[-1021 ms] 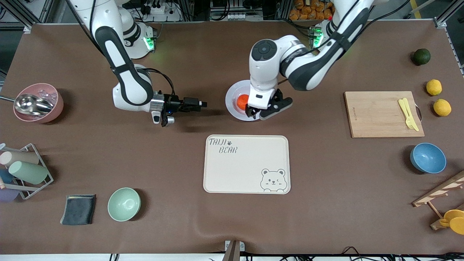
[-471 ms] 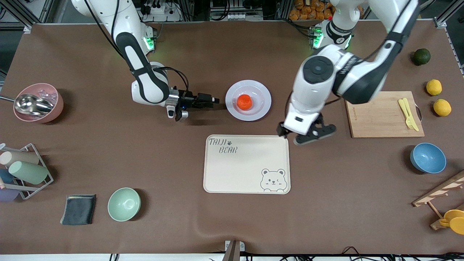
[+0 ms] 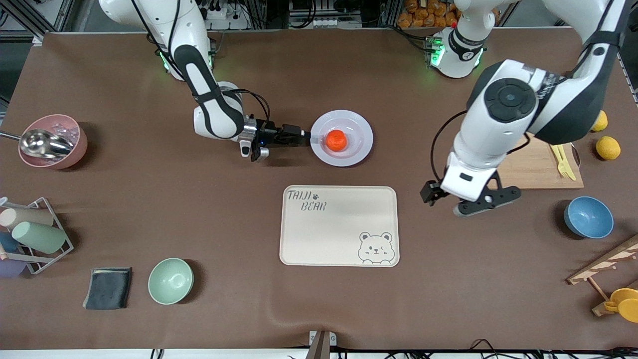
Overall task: Place orange and plate with both arms
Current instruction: 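Open the left gripper and withdraw while the right gripper reaches the plate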
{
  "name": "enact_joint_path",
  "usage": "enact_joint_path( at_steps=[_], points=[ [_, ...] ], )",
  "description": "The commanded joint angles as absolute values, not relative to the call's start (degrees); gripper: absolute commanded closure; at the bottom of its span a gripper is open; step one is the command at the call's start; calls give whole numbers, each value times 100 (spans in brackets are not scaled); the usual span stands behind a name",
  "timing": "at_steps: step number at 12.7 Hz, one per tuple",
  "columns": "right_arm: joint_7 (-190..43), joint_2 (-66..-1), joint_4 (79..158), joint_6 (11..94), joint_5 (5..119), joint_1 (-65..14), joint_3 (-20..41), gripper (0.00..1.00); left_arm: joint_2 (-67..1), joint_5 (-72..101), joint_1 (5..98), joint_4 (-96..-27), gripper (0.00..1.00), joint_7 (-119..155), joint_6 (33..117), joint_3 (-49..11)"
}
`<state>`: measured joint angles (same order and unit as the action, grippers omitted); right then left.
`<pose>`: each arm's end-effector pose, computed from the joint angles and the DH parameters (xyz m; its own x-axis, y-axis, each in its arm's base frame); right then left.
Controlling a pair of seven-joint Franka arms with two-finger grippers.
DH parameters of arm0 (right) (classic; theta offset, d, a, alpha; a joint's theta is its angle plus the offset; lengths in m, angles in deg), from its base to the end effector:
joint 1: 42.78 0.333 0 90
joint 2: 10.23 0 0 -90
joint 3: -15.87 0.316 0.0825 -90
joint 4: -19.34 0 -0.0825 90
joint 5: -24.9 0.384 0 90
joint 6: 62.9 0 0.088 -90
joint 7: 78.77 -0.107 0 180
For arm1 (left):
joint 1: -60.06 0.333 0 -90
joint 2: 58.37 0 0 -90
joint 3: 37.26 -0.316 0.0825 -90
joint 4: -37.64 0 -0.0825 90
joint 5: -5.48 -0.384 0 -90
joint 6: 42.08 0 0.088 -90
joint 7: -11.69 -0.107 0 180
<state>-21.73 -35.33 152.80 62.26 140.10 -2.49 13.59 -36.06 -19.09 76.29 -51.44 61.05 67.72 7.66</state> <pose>0.3659 0.3264 0.1379 0.9837 -0.0447 -0.1742 -0.1767 -0.4200 -0.8902 0.6209 -0.2279 0.4843 0.9481 0.2727 0.1637 0.2809 -0.9593 -0.0283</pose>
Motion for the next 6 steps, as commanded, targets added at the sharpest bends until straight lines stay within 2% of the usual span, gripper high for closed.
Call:
enact_joint_path(
  at_steps=[1, 6],
  points=[
    [-2006, -3677, 15135, 6348, 14354, -69, 1315, 20, -3736, -1737, 7755, -4937, 0, 5933, 6576, 836],
    [-1910, -3861, 15012, 6471, 14610, 160, 1315, 25, -3754, -1720, 7764, -4884, 0, 5933, 6418, 845]
  ],
)
